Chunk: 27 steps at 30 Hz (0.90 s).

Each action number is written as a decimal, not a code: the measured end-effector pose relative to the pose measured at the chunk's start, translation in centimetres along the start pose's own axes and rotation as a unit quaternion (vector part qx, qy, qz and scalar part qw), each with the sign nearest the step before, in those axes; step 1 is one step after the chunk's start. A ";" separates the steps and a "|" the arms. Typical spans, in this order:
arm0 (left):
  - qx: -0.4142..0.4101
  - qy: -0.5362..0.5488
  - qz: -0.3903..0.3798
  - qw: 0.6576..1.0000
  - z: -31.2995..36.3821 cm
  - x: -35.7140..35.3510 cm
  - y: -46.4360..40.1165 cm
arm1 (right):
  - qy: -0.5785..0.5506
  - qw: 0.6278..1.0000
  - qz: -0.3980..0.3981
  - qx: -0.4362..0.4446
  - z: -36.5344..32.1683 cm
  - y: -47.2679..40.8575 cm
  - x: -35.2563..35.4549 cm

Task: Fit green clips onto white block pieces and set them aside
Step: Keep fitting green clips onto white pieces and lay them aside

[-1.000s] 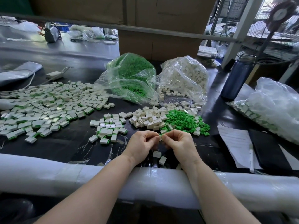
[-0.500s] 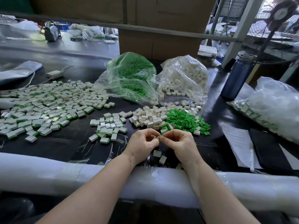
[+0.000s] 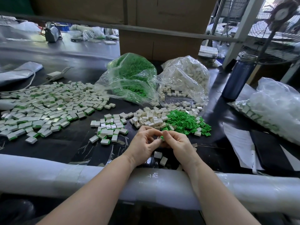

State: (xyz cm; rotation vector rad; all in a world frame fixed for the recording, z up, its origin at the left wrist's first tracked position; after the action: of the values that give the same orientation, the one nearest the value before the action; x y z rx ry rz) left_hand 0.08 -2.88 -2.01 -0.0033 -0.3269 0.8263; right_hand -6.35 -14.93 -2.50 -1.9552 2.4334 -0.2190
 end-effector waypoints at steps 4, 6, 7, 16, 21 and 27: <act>-0.009 0.002 -0.018 1.000 0.1 -0.1 0.1 | 0.001 1.000 -0.017 0.005 -0.2 0.1 0.0; -0.007 0.000 -0.023 1.000 0.2 -0.2 0.1 | 0.007 1.000 -0.017 0.009 -0.2 0.2 0.1; -0.007 -0.002 -0.025 1.000 0.2 -0.2 0.1 | 0.008 1.000 -0.018 0.011 -0.3 0.2 0.1; -0.017 -0.014 -0.036 0.999 0.1 -0.3 0.1 | -0.012 1.000 -0.008 0.006 -0.2 0.3 0.2; -0.018 -0.015 -0.034 0.999 0.1 -0.2 0.1 | -0.012 1.000 -0.019 0.009 -0.1 0.2 0.2; -0.015 -0.018 -0.029 0.999 -0.1 -0.2 0.0 | 0.013 1.000 -0.027 0.007 0.0 0.1 0.1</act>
State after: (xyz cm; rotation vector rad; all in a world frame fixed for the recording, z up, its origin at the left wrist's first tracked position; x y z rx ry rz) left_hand 0.00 -3.04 -2.21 -0.0070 -0.3727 0.7637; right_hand -6.47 -15.04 -2.45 -2.0276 2.3896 -0.2639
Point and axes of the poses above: each hand's wrist, its own y-axis away from the middle knuckle, its own x-axis out of the back of the hand, z = x × y, the point moved 1 cm from there along -y, towards the middle knuckle, and after that the axes turned 4 degrees about -z, right-handed, at the moved point
